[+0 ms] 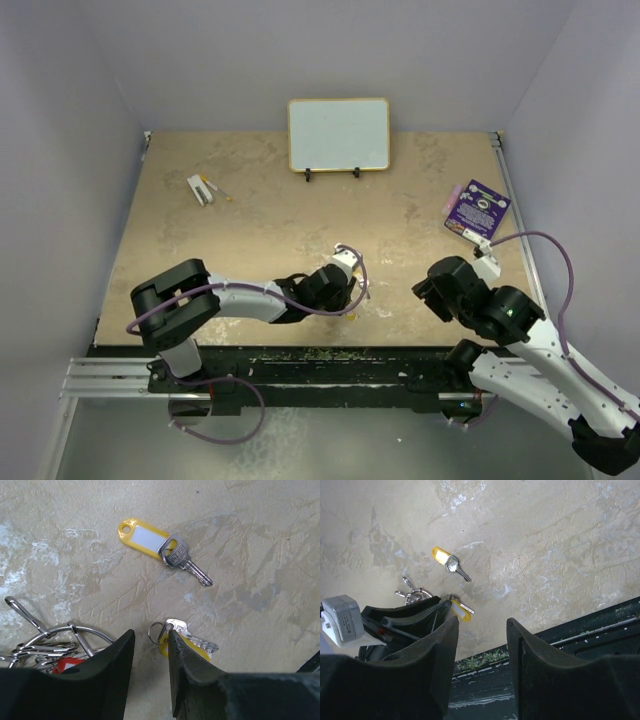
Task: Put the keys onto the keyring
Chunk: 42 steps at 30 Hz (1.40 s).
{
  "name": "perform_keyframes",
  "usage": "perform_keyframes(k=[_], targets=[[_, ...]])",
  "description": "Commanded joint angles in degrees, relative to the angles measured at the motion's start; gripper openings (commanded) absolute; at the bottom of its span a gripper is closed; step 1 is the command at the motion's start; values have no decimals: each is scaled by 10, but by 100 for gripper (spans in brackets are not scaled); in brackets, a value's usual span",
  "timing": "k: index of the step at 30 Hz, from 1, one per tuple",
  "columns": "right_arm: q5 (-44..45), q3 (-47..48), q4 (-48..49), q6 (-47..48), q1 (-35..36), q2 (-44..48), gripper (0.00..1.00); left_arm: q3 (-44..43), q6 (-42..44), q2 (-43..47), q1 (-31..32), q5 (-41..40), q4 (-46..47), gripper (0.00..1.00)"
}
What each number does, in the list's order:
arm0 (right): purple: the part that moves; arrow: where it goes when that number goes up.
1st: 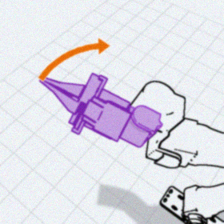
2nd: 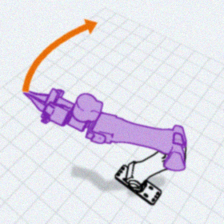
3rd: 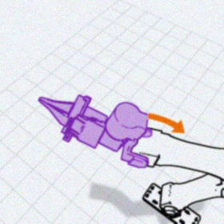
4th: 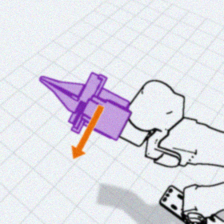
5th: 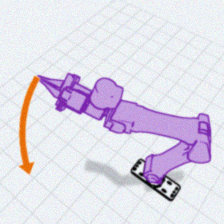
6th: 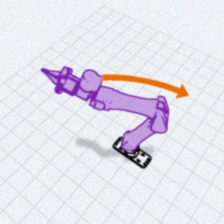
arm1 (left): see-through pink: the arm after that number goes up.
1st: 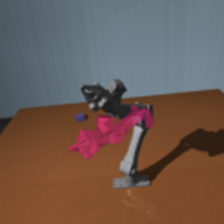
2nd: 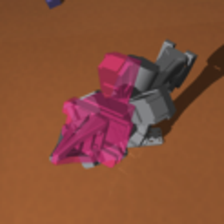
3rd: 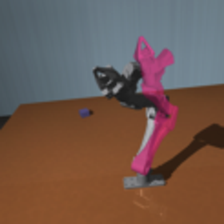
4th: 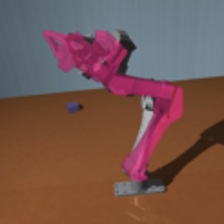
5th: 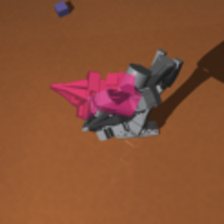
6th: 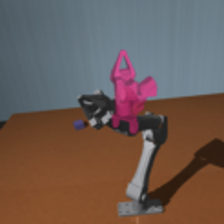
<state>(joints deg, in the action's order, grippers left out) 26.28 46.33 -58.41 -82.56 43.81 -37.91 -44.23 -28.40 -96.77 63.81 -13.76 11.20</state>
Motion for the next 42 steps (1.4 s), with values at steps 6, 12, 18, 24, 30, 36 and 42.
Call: perform_keyframes(k=[6, 12, 18, 24, 30, 36, 42], targets=[[19, 8, -30, -8, -1, -6, 46, 3, -53, -52, -2, 47, 97, 36], [19, 13, -60, -11, 0, -2, 44, -17, -65, -85, -2, 59, 80, 19], [14, 18, -66, -7, 0, 0, 45, -22, -50, -61, -2, 59, 39, 20], [15, 19, -70, -8, 0, 5, 48, -16, -34, -12, -2, 57, -17, 27], [24, 20, -66, -10, -1, 4, 50, 37, -27, 17, -2, 51, 42, 27], [27, 27, -65, -4, -1, -4, 50, 19, -14, -18, -2, 35, 49, 27], [29, 25, -65, -7, -1, -1, 49, 17, -8, -32, -2, 22, 57, 27]])
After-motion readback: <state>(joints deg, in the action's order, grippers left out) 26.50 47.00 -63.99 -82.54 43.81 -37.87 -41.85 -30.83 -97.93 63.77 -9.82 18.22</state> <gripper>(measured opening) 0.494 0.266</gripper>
